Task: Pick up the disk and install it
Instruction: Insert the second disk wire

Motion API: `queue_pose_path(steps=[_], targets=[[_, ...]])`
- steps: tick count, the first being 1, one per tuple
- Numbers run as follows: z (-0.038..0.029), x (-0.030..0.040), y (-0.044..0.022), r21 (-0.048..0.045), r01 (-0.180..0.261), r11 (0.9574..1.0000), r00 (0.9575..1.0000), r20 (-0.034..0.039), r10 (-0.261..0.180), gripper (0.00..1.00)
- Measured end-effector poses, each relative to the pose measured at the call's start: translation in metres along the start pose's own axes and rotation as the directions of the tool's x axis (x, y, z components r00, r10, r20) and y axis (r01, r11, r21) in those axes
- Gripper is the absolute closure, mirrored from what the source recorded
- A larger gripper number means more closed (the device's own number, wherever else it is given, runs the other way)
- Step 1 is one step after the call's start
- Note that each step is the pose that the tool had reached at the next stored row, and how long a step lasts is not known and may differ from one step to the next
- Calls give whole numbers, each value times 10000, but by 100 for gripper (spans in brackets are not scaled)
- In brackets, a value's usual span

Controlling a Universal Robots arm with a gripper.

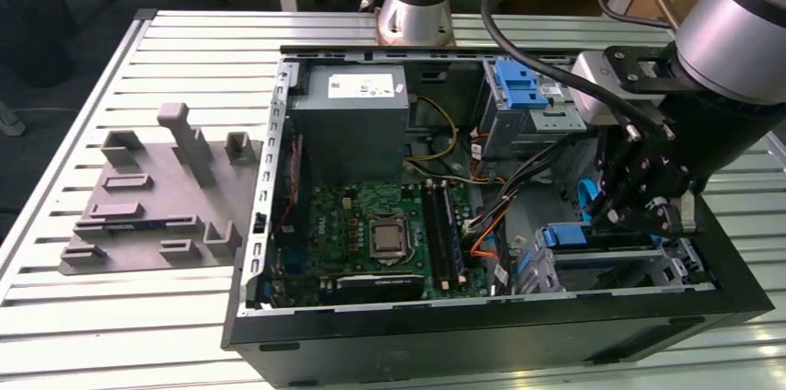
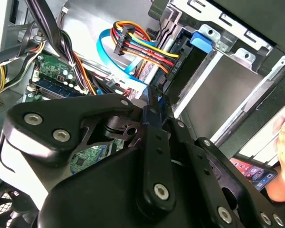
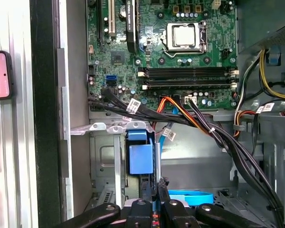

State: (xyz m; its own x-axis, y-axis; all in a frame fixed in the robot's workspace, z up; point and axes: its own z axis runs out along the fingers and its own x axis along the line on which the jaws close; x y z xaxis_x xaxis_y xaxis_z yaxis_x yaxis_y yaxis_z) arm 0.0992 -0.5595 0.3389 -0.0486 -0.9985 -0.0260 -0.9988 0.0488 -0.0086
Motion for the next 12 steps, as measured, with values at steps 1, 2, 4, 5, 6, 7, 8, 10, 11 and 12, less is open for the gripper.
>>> queue_pose_path(steps=[1,2,4,5,6,7,8,10,11,12], targets=[[1,3,-1,0,1,10000,10000,-1,-1,84],[1,5,-3,0,1,10000,10000,-1,-1,84],[3,8,-11,0,2,10000,10000,-2,-2,84],[4,8,-12,0,1,10000,10000,-1,-1,84],[5,8,-13,0,0,10000,10000,-1,0,84],[6,9,-14,0,0,10000,10000,-1,0,84],[7,9,-16,0,1,10000,10000,-2,-1,84],[10,9,-16,3,1,10000,10000,-2,-1,84],[13,9,-17,4,1,10000,10000,-2,-1,84],[15,9,-17,5,2,10000,10000,-1,-2,84]])
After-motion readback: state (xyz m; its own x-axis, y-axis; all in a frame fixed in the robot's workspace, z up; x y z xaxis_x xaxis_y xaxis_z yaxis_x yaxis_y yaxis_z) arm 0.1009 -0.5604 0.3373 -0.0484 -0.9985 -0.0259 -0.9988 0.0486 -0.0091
